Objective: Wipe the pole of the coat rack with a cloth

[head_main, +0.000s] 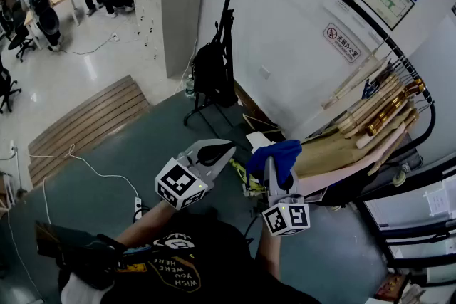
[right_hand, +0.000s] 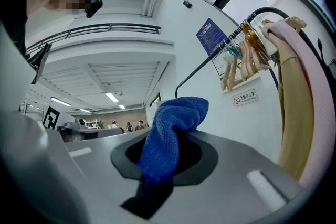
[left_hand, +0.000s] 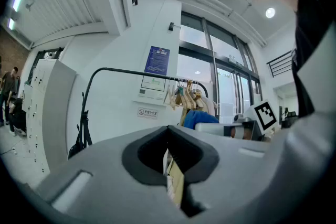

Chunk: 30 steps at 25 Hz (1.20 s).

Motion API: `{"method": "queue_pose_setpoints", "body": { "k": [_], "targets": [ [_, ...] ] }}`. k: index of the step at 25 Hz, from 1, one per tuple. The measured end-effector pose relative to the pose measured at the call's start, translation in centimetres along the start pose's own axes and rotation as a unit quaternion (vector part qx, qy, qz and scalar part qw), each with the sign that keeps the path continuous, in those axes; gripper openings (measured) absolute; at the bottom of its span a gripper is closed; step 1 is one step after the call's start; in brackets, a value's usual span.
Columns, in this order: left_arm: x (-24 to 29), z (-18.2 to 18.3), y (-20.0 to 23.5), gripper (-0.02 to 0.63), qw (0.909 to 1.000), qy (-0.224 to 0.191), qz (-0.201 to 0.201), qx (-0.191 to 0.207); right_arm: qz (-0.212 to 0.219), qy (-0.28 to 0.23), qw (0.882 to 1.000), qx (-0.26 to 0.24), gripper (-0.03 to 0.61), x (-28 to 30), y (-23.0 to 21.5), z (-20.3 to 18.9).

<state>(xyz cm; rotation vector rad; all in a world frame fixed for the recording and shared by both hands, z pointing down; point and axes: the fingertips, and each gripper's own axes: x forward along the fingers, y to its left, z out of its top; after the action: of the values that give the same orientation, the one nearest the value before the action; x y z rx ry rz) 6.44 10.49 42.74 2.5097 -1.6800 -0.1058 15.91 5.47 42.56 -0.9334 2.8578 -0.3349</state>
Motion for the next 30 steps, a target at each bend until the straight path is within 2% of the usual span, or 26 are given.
{"method": "queue_pose_setpoints", "body": {
  "k": [13,21,24,27,30],
  "targets": [
    [-3.7,1.0,4.6,0.002,1.0,-0.001,0.007,-0.005,-0.023,0.001,1.0,-0.007,0.074,2.4,2.1,-1.3],
    [-2.5,0.3,6.4,0.002,0.9989,0.01,-0.041,-0.02,-0.045,-0.025,0.998,0.033,0.078,3.1,2.2,-0.8],
    [-0.9,0.4,7.0,0.002,0.9981,0.008,-0.056,-0.022,-0.033,-0.036,0.999,-0.001,0.078,5.9,2.6,2.0],
    [1.6,0.8,7.4,0.002,0.9969,0.004,-0.076,-0.02,-0.066,-0.057,0.995,-0.053,0.078,10.2,0.4,6.8],
    [4.2,1.7,7.9,0.002,0.9956,-0.005,-0.093,-0.01,-0.099,-0.098,0.988,-0.071,0.08,14.7,-3.8,13.4]
  ]
}}
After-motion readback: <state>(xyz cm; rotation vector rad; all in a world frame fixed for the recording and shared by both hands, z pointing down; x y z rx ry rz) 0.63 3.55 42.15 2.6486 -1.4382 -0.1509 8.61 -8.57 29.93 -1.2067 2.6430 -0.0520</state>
